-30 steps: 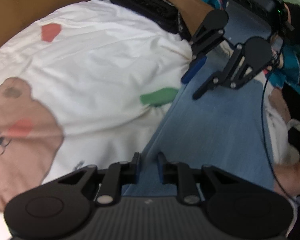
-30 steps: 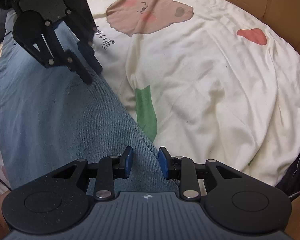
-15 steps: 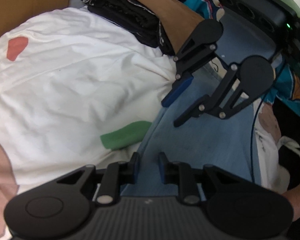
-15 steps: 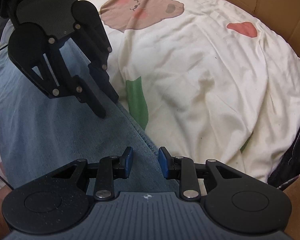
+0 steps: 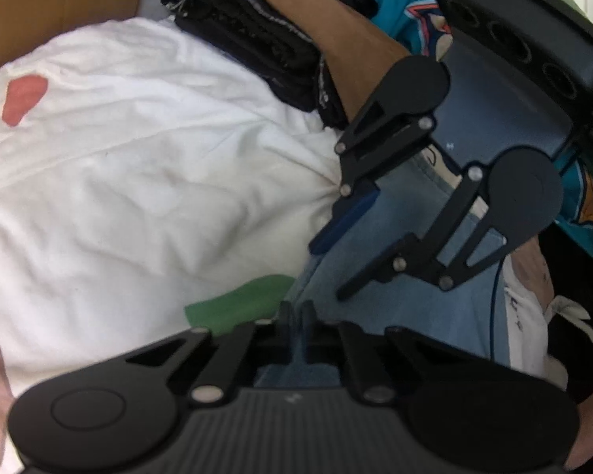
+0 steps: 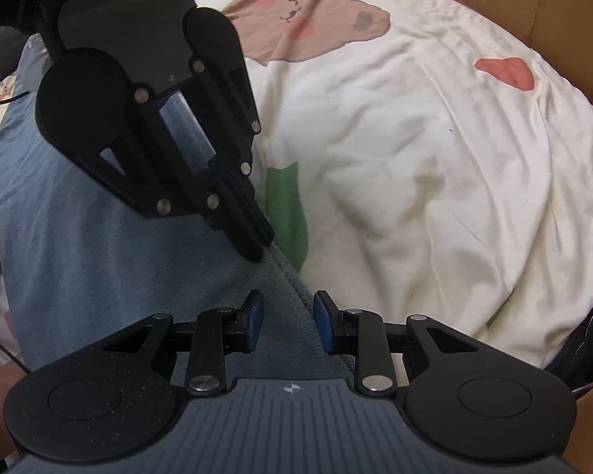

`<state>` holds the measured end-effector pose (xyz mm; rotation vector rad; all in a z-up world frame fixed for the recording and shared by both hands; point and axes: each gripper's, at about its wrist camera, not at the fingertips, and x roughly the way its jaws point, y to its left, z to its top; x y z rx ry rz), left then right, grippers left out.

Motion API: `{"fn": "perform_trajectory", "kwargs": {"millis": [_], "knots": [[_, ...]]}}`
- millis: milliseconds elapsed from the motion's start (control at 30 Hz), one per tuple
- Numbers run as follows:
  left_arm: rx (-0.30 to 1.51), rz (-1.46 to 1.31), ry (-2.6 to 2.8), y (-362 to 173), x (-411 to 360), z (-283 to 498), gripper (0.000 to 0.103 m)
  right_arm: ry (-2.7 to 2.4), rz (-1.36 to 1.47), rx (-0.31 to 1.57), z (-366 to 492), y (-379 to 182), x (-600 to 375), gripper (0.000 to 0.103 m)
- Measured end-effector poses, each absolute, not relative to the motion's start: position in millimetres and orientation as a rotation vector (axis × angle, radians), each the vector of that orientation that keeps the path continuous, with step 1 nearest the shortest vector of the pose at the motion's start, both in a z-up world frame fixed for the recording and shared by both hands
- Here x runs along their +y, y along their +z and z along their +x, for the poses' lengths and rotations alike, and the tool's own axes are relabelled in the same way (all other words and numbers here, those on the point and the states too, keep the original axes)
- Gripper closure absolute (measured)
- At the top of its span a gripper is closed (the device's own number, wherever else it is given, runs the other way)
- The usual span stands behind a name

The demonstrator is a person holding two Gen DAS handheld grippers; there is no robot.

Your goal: Fold clothes

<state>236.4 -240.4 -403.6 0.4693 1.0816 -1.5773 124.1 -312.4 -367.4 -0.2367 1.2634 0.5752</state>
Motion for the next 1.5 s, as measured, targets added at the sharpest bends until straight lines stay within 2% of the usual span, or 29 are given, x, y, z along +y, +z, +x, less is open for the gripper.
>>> {"fn": "perform_trajectory", "kwargs": {"millis": [433, 467, 500, 567, 700, 1133, 1500], "knots": [[0.989, 0.425, -1.605, -384, -226, 234, 0.101, 0.63, -0.248, 1.273, 129, -363, -313, 0.07], [0.984, 0.427, -1.604, -384, -226, 233, 0.101, 0.627, -0.252, 1.27, 127, -363, -313, 0.074], [0.981, 0.429, -1.601, -384, -227, 233, 0.101, 0.624, -0.255, 1.266, 125, -363, -314, 0.083], [0.979, 0.435, -1.591, -387, -228, 233, 0.101, 0.607, -0.25, 1.265, 123, -364, -316, 0.094], [0.974, 0.454, -1.568, -391, -233, 233, 0.101, 0.537, -0.271, 1.248, 114, -365, -317, 0.102], [0.987, 0.504, -1.518, -407, -241, 227, 0.102, 0.335, -0.293, 1.221, 114, -381, -317, 0.102], [0.991, 0.505, -1.488, -411, -242, 226, 0.102, 0.003, 0.028, 1.192, 54, -359, -348, 0.096]]}}
